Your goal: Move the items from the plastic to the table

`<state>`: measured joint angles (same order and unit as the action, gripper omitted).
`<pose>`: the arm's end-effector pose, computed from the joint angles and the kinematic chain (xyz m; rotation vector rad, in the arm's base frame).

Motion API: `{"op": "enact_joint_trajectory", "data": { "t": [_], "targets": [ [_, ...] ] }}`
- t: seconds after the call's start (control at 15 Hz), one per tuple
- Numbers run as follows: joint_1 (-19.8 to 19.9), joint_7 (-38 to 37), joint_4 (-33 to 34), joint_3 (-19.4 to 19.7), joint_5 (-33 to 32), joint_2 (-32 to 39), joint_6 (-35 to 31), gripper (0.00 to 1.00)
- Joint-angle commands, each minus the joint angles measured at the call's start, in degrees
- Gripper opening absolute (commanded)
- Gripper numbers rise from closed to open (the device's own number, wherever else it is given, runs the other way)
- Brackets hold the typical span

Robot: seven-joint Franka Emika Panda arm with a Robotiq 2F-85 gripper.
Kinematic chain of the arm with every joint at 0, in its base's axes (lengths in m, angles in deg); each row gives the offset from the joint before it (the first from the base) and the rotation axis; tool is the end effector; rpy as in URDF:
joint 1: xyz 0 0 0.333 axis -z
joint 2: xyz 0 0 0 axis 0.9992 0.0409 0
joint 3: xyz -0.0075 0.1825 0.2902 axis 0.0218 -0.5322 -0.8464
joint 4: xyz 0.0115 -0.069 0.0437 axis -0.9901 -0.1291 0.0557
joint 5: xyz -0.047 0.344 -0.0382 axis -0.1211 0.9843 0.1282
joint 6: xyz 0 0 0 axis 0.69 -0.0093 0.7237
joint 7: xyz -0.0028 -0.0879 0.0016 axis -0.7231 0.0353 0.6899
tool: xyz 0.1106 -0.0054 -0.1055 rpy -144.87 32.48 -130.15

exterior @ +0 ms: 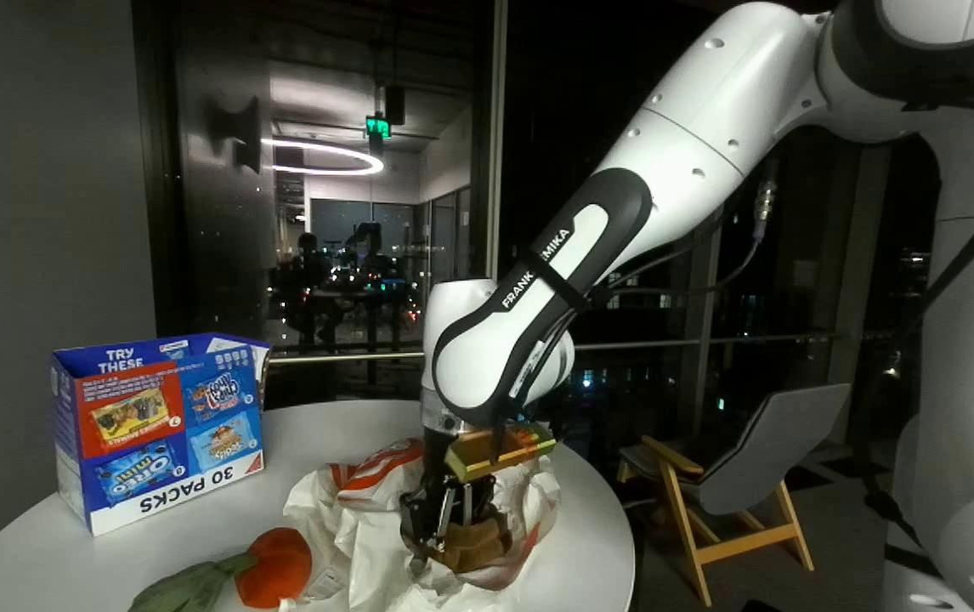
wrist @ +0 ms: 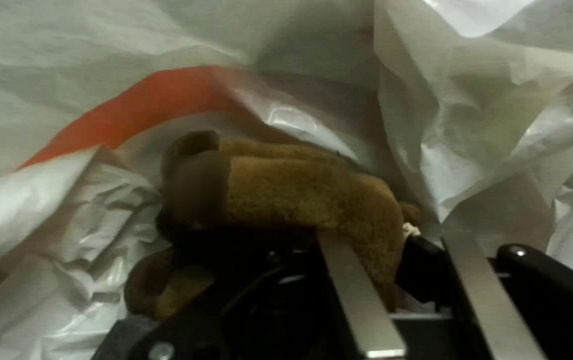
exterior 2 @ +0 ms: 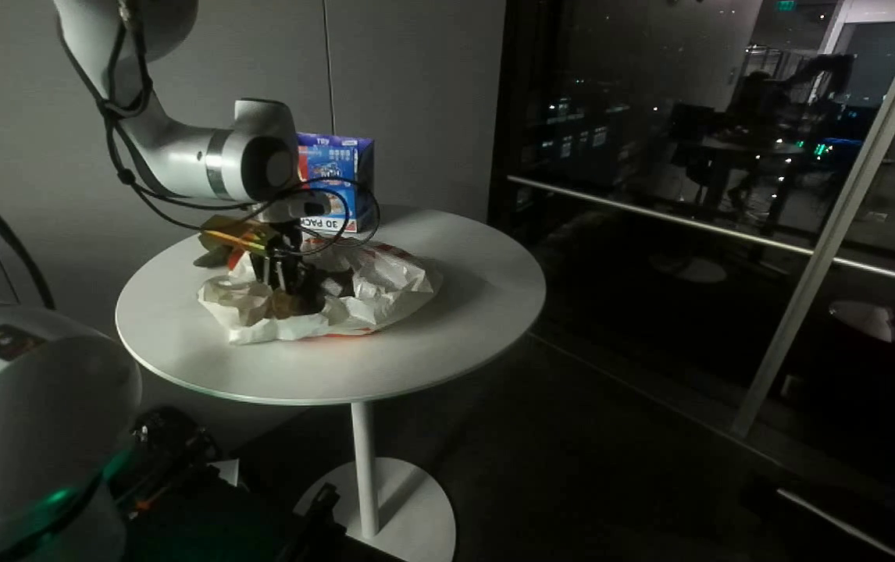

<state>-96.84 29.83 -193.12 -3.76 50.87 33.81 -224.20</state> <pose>0.4270 0.1470 0.2973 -3.1164 0.0317 -0.0508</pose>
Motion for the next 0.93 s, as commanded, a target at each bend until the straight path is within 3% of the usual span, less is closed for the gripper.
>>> {"op": "enact_joint_trajectory", "data": {
  "t": [0.0, 0.2, 0.4, 0.67, 0.87],
  "targets": [
    [-0.36, -4.23, -6.08, -0.02, -5.61, -9.93, 0.20, 0.05],
    [-0.37, -4.40, -10.39, -2.03, -9.06, -18.83, 2.32, 0.06],
    [-4.15, 6.69, -13.82, -2.37, -3.46, -27.65, 6.30, 0.08],
    [-11.27, 19.58, -13.91, -0.34, 3.88, -36.18, 16.97, 0.09],
    [-12.55, 25.47, -12.20, -1.39, 1.54, -38.59, 20.85, 0.08]
  ]
}}
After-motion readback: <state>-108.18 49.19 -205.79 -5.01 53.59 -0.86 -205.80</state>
